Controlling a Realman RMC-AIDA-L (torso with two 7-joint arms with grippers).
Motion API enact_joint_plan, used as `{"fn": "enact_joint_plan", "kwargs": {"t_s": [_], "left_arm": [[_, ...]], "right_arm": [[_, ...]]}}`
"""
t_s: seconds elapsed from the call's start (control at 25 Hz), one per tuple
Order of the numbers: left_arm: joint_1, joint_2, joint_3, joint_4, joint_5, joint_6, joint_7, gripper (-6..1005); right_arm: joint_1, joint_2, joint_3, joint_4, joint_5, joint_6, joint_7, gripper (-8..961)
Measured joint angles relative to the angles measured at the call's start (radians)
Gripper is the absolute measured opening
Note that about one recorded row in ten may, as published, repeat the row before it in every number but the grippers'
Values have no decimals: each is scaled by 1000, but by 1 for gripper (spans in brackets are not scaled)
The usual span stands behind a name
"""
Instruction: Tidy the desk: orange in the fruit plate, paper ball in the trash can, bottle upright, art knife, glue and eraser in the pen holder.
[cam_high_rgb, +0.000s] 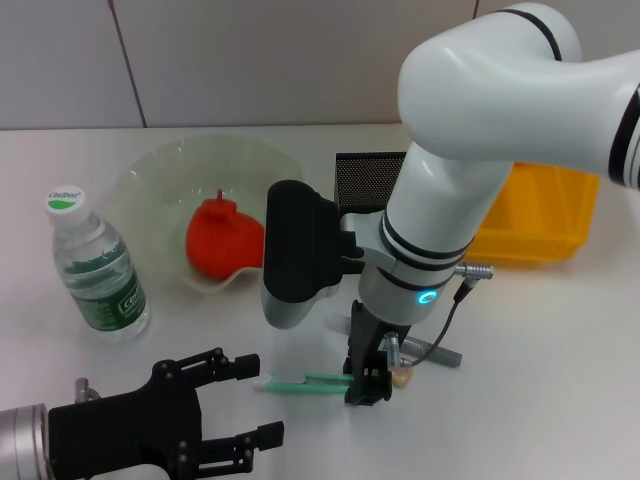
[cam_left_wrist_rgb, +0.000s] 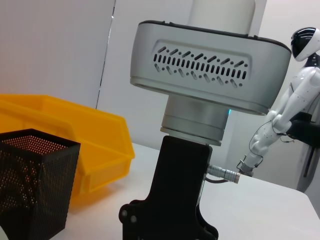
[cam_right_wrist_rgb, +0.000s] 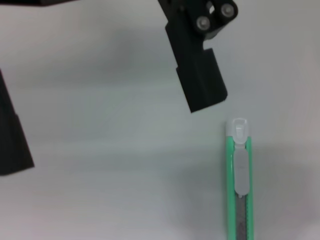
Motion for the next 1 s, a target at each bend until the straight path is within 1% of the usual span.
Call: {"fn": "enact_joint_plan", "kwargs": {"t_s": [0.36, 0.68, 1.0], "left_arm": [[0, 1, 0, 0, 0, 0, 0, 802], [0, -1, -3, 0, 0, 0, 0, 802], [0, -1, -3, 0, 0, 0, 0, 802]], "right_arm": [[-1, 0, -24, 0, 1, 10, -5, 295], [-1, 0, -25, 0, 1, 10, -8, 291], [0, 0, -34, 0, 1, 20, -11, 218]]}}
